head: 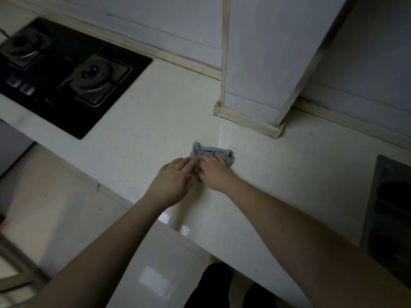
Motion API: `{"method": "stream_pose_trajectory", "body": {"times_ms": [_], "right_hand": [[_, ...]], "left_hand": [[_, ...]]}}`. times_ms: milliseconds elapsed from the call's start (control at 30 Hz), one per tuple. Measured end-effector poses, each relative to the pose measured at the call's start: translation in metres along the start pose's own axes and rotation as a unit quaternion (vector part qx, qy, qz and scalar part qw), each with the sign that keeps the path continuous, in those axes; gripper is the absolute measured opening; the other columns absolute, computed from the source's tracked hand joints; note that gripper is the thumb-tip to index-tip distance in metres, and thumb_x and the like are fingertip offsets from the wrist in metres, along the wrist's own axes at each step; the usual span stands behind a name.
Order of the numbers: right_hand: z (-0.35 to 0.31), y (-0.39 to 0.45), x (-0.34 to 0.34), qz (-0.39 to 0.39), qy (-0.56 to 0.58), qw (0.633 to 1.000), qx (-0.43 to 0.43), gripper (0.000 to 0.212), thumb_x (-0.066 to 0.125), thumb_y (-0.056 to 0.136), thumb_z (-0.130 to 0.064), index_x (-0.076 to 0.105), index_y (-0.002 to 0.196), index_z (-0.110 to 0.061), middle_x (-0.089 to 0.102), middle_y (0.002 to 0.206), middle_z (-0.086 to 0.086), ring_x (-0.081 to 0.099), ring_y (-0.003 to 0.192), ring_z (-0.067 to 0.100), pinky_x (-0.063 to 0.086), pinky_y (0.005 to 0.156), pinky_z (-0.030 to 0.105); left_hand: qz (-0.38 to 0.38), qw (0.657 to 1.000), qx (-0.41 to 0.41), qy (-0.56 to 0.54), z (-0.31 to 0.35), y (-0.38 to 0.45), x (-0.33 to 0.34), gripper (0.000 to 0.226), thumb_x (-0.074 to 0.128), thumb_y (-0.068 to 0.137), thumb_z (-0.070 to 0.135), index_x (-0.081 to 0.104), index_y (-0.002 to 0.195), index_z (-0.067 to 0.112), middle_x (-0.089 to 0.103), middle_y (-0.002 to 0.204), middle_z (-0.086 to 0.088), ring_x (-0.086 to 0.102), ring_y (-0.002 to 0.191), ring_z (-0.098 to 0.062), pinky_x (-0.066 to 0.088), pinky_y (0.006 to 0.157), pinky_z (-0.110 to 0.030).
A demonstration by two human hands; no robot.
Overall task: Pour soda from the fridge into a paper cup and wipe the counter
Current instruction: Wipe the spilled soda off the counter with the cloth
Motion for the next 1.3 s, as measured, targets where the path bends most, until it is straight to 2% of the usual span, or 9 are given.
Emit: {"method": "stream_pose_trajectory", "body": {"times_ms": [167, 367, 500, 633, 733, 867, 1033, 1167, 1300], "right_hand": [[-0.014, -0.018, 0.02, 0.019, -0.057, 0.994, -0.091, 0.039, 0.033, 0.099, -0.033, 0.044, 0.137, -0.031, 0.041, 0.143, -0.005, 0.033, 0.135, 0.016, 0.004, 0.119, 0.045], [-0.001, -0.055, 0.041, 0.019, -0.103, 0.986, -0.127, 0.052, 0.051, 0.095, -0.034, 0.031, 0.142, -0.044, 0.02, 0.157, 0.006, 0.012, 0.146, 0.028, 0.006, 0.118, 0.044], [0.007, -0.074, 0.039, 0.015, -0.091, 0.987, -0.135, 0.054, 0.053, 0.095, -0.03, 0.034, 0.145, -0.029, 0.023, 0.157, 0.008, 0.014, 0.146, 0.028, 0.01, 0.119, 0.043], [0.035, -0.095, 0.023, 0.011, 0.005, 0.999, -0.045, 0.064, 0.053, 0.096, -0.03, 0.023, 0.15, -0.014, 0.022, 0.157, 0.004, 0.017, 0.145, 0.018, 0.006, 0.119, 0.028], [0.059, -0.118, 0.016, 0.029, -0.009, 0.998, -0.056, 0.061, 0.052, 0.095, -0.032, 0.028, 0.148, -0.012, 0.029, 0.155, 0.004, 0.023, 0.144, 0.019, 0.007, 0.119, 0.028], [0.105, -0.156, 0.003, 0.032, -0.039, 0.999, -0.004, 0.056, 0.046, 0.097, -0.033, 0.03, 0.148, -0.014, 0.03, 0.154, 0.001, 0.023, 0.143, 0.018, 0.001, 0.115, 0.025], [0.164, -0.209, -0.016, 0.046, -0.086, 0.992, 0.078, 0.055, 0.034, 0.092, -0.038, 0.049, 0.137, -0.011, 0.051, 0.141, 0.004, 0.049, 0.129, 0.022, 0.017, 0.111, 0.028], [0.198, -0.253, -0.023, 0.08, -0.079, 0.983, 0.145, 0.06, 0.028, 0.093, -0.043, 0.038, 0.144, -0.014, 0.039, 0.15, 0.001, 0.036, 0.138, 0.018, 0.02, 0.115, 0.03], [0.206, -0.276, -0.025, 0.101, -0.071, 0.972, 0.199, 0.055, 0.045, 0.098, -0.034, 0.029, 0.149, -0.02, 0.026, 0.156, 0.001, 0.021, 0.143, 0.017, 0.017, 0.116, 0.032]], "left_hand": [[-0.003, 1.0, -0.029, 0.006, -0.008, -0.021, 0.002, 0.054, 0.037, 0.087, 0.031, 0.052, 0.134, 0.012, 0.06, 0.129, -0.008, 0.057, 0.118, -0.028, 0.049, 0.092, -0.04], [-0.022, 0.999, -0.031, -0.009, 0.008, -0.033, 0.023, 0.054, 0.035, 0.089, 0.034, 0.057, 0.13, 0.007, 0.062, 0.127, -0.014, 0.062, 0.111, -0.031, 0.051, 0.089, -0.041], [-0.049, 0.998, -0.025, 0.003, 0.017, -0.033, 0.056, 0.054, 0.038, 0.094, 0.035, 0.052, 0.137, 0.006, 0.057, 0.135, -0.016, 0.059, 0.117, -0.032, 0.051, 0.094, -0.042], [-0.087, 0.996, -0.023, 0.009, 0.034, -0.022, 0.083, 0.057, 0.04, 0.091, 0.035, 0.055, 0.133, 0.001, 0.056, 0.136, -0.019, 0.059, 0.118, -0.034, 0.05, 0.096, -0.043], [-0.095, 0.995, 0.008, 0.007, 0.064, -0.009, 0.093, 0.057, 0.041, 0.09, 0.034, 0.056, 0.132, -0.001, 0.056, 0.135, -0.021, 0.06, 0.117, -0.035, 0.051, 0.096, -0.044], [-0.1, 0.993, 0.06, -0.001, 0.116, 0.017, 0.104, 0.057, 0.041, 0.088, 0.034, 0.057, 0.132, 0.001, 0.057, 0.134, -0.021, 0.06, 0.118, -0.035, 0.05, 0.095, -0.043], [-0.115, 0.985, 0.126, -0.011, 0.196, 0.051, 0.116, 0.054, 0.043, 0.086, 0.032, 0.062, 0.126, 0.001, 0.062, 0.128, -0.021, 0.064, 0.111, -0.034, 0.051, 0.092, -0.04], [-0.129, 0.976, 0.172, -0.029, 0.253, 0.064, 0.121, 0.054, 0.039, 0.093, 0.03, 0.051, 0.137, 0.001, 0.05, 0.141, -0.022, 0.052, 0.127, -0.037, 0.039, 0.107, -0.043], [-0.146, 0.968, 0.203, -0.001, 0.279, 0.067, 0.126, 0.056, 0.03, 0.097, 0.031, 0.04, 0.145, 0.003, 0.037, 0.151, -0.02, 0.038, 0.138, -0.035, 0.025, 0.115, -0.042]]}}
Point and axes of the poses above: each hand's wrist, its own y-axis towards the middle knuckle, its own x-axis out of the palm, z = x × y, the point moved 7 cm from there along y, towards the middle knuckle
